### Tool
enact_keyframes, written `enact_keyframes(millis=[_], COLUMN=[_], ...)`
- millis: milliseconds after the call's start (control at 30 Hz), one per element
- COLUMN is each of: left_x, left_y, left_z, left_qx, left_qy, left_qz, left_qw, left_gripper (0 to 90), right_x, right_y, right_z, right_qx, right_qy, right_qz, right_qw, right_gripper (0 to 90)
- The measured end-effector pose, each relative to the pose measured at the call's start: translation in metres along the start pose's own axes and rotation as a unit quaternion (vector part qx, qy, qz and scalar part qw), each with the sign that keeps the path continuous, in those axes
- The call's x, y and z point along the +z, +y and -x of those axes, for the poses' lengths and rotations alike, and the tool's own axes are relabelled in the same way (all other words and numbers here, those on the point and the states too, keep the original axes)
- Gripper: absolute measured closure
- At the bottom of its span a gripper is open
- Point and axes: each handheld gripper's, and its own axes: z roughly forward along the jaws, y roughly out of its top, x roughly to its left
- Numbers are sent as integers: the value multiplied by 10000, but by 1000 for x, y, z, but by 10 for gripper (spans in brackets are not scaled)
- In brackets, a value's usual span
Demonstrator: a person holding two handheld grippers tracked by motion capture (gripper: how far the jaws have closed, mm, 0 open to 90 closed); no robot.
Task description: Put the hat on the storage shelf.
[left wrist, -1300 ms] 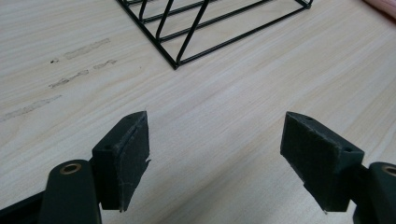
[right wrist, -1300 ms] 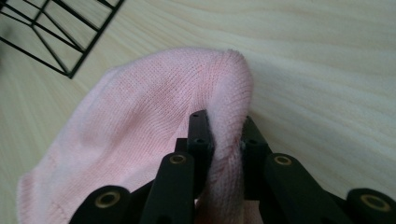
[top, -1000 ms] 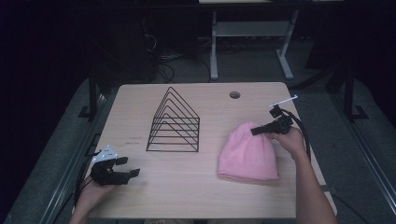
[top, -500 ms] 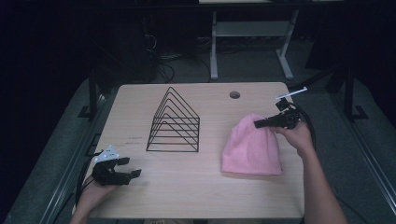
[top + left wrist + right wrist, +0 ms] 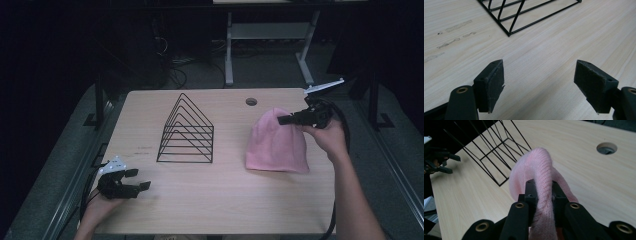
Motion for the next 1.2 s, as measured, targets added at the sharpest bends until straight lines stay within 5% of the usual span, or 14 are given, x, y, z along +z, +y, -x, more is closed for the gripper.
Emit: enact_keyframes(millis=[733,1200], left_x=[-5,-17], left_y=[15,44], left_z=[3,17], left_qx=[26,434], left_qy=[-253,-473], left_qz=[198,295], left_qw=[9995,9975], left_gripper=[240,244], right_x=[-35,-46], right_y=[30,40], right_z=[-33,-47], right_qx=[-677,-868], right_qy=[116,175], right_qz=[340,420], right_qw=[9971,9952], right_gripper=[795,795])
